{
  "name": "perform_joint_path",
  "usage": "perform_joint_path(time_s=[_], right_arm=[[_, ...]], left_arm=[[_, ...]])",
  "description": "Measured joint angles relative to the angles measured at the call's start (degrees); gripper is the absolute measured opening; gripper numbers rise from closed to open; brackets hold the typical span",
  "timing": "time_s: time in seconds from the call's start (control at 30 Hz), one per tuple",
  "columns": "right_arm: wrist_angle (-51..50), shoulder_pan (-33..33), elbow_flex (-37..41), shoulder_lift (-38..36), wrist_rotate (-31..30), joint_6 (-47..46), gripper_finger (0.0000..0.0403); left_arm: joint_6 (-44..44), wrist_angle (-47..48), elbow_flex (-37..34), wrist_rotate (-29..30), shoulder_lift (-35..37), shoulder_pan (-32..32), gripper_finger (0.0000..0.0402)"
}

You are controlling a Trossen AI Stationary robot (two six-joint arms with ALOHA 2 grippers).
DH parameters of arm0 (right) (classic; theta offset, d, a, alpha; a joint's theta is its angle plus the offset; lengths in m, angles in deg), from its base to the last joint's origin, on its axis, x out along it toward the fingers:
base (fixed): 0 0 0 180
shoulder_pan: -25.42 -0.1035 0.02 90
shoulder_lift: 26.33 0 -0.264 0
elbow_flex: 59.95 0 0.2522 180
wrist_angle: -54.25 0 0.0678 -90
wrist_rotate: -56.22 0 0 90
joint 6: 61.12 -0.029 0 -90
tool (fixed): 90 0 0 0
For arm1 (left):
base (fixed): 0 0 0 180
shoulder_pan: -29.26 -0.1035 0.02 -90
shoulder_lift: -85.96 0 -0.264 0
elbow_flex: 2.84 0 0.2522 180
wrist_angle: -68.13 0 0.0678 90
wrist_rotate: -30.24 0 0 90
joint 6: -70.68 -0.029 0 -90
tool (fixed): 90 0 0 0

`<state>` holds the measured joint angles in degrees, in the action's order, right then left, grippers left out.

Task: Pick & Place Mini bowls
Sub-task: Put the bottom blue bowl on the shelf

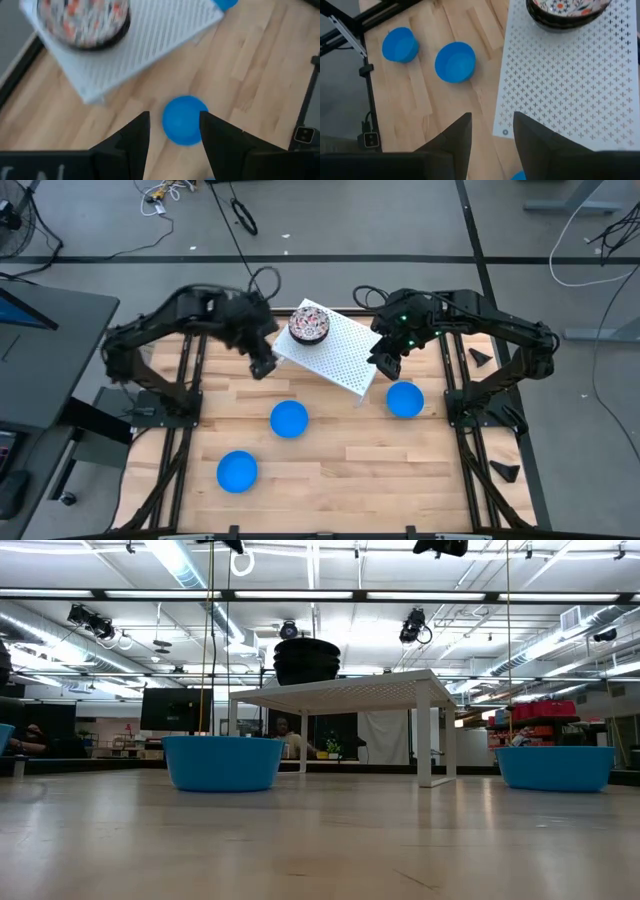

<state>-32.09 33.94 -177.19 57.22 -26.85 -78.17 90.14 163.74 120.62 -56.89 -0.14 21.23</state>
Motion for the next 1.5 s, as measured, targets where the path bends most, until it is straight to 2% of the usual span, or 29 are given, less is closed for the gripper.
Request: perform_joint_path(time_s=[0.2,0.4,0.6,0.83,1.2,1.5], right_arm=[[1.42,0.0,0.0,0.0,-0.01,0.13,0.0146],[2.98,0.01,0.0,0.0,0.01,2.82,0.0146],[3.13,0.02,0.0,0.17,0.03,3.0,0.0146],[3.15,0.0,0.0,0.2,0.05,3.02,0.0146],[3.13,0.02,0.0,0.2,0.05,2.67,0.0146],[3.13,0.02,0.0,0.2,0.05,2.55,0.0146]], left_arm=[[10.15,-0.37,-12.38,1.04,8.96,4.09,0.0177],[18.35,-1.04,-22.14,1.29,13.74,8.29,0.0177],[23.74,0.4,-29.64,-0.7,13.96,12.94,0.0177],[29.72,-2.57,-39.15,-1.22,13.92,20.25,0.0177],[37.89,-11.37,-50.77,-4.93,13.68,31.0,0.0177],[46.59,-25.08,-59.42,-7.97,13.64,39.4,0.0177]])
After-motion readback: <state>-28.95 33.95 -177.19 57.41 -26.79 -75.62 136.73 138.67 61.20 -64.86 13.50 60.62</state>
